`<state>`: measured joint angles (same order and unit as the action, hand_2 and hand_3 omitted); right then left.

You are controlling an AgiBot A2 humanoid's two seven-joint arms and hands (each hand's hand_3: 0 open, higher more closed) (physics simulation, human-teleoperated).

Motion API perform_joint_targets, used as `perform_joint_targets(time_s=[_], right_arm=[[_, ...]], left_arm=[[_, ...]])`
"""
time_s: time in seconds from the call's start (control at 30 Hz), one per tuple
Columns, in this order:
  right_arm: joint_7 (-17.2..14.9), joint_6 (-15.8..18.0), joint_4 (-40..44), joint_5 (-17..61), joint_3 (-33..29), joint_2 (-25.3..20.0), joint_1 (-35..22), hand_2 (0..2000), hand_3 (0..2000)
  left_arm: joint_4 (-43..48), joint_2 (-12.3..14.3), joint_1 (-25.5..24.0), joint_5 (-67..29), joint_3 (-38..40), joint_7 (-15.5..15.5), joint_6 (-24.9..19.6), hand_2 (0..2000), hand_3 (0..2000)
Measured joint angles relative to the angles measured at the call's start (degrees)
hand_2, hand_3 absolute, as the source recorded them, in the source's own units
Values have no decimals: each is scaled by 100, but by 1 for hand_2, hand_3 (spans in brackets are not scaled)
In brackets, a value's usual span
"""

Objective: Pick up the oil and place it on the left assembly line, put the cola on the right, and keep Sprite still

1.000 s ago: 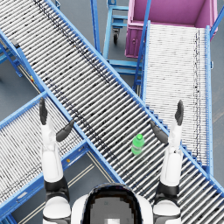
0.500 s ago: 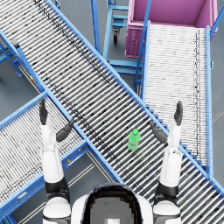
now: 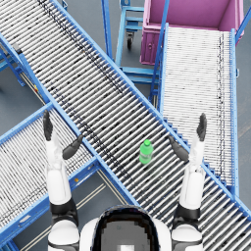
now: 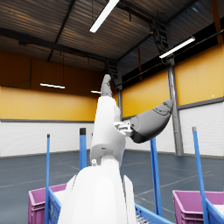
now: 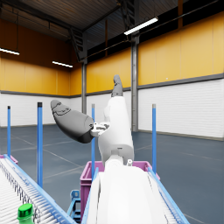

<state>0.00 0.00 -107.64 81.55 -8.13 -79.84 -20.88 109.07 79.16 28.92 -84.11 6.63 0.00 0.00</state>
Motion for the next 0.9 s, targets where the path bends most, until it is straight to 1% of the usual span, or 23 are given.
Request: perform_joint_targets(time_s=[0.33, 0.9], right_arm=[[0, 0, 15, 0, 0, -23, 50, 0, 0], [0, 0, -41, 0, -32, -25, -9, 0, 0]], left_arm=[[18, 25, -82, 0, 18, 0, 0, 0, 0], [29, 19, 24, 0, 14, 0, 0, 0, 0]])
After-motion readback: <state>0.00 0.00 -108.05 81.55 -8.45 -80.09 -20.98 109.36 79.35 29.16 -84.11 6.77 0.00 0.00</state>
